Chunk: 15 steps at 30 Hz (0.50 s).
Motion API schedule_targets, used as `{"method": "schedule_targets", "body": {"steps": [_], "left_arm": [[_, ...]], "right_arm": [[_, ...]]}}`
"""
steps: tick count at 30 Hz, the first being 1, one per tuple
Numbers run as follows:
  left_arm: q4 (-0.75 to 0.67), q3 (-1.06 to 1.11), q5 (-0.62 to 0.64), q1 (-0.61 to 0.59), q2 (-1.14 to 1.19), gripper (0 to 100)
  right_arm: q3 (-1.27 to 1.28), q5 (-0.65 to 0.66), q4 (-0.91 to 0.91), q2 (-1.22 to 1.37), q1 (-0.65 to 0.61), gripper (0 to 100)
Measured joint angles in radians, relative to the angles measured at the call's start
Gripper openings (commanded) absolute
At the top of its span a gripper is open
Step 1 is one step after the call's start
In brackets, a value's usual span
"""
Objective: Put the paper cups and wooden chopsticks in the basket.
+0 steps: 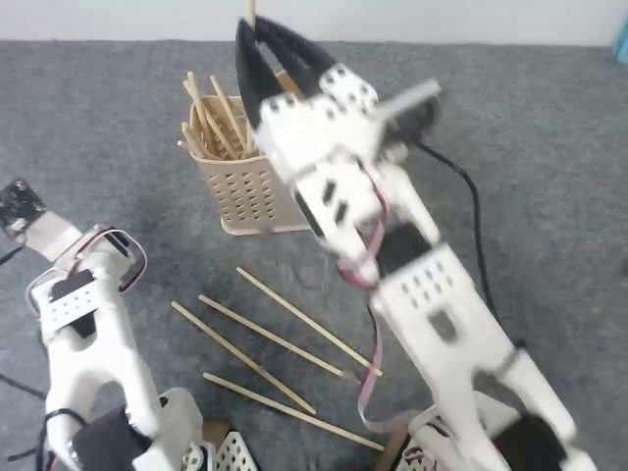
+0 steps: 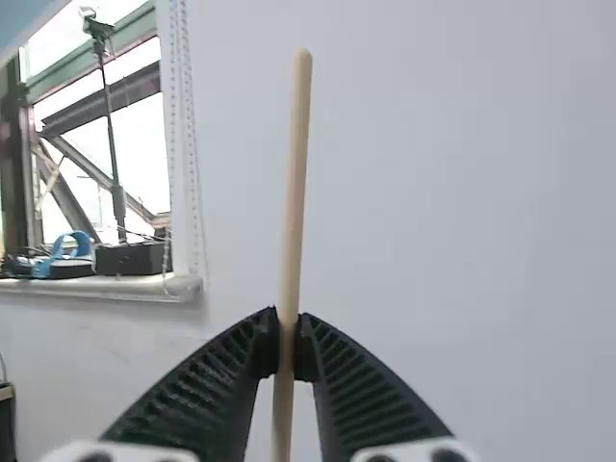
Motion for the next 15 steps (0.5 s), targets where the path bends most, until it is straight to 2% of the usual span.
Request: {"method": "schedule_targets", "body": {"steps": [5, 11, 15], "left_arm": [[0.000, -0.003, 0.000, 0.000, 0.009, 14], [0.000, -0.009, 0.000, 0.000, 0.009, 14], [0.000, -0.009, 0.000, 0.000, 0.009, 14]], "right_arm": [[-0.238, -0.003, 0.000, 0.278, 0.028, 0.7], [-0.362, -0.003, 0.000, 0.482, 0.026, 1.7], [-0.364, -0.003, 0.005, 0.523, 0.026, 13.6]]}}
